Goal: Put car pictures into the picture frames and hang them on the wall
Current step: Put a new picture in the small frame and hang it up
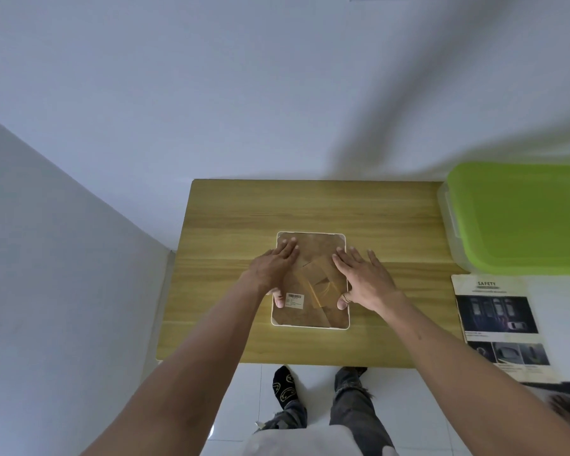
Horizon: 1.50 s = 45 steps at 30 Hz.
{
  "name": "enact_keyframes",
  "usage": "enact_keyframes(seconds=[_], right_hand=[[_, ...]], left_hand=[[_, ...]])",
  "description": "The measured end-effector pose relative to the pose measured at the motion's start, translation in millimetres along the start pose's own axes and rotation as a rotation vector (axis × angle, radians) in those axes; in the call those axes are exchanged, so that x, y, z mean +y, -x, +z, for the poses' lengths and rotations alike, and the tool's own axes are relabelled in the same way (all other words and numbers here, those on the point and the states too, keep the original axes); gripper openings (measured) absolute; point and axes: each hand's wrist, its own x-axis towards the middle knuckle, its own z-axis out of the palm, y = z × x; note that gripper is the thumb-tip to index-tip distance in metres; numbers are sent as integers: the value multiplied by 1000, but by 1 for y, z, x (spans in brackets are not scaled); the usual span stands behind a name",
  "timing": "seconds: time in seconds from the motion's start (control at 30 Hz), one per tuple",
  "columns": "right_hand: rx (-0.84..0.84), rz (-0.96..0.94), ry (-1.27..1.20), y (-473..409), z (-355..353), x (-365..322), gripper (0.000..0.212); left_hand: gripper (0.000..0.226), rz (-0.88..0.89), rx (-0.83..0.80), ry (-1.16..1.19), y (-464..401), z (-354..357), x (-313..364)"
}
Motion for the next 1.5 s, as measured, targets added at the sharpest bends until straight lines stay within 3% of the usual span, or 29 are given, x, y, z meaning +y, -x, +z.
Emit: enact_keyframes(seconds=[0.13,0.3,0.37,0.43,0.5,0.57,0.67,0.8,1.07,1.23,1.33,1.5], right_hand=[[27,52,-129,13,9,-9,105],[173,139,-516,36,31,-14,72],[327,273,-762,42,36,-19,58],[391,490,-1038,44,36,-23,50],[322,636,-1217,41,39,-25,53],[219,666,-1370,38,43,-29,53],[179,680,-1440,38,46,-37,20],[197,682,-1642,47,40,-36,20],[225,571,-1432,62,20,-29,19],[271,531,-1358,68,-1,-27,17],[309,460,-1303,70,-17,-13,27],[399,421,-1205,77,-53,4,42]], left_hand=[[147,-50,13,4,5,0,9],[129,-186,65,145,20,8,18],[111,-241,103,304,29,17,19],[77,-289,197,512,36,30,20],[44,-379,323,691,43,35,27],[27,-455,400,844,47,33,34],[35,-518,429,1020,53,27,40],[66,-532,465,1221,55,25,32],[63,-503,523,1399,66,10,32],[69,-439,388,1430,63,-4,21],[39,-330,376,1473,66,-21,19],[29,-207,487,1523,74,-61,34]])
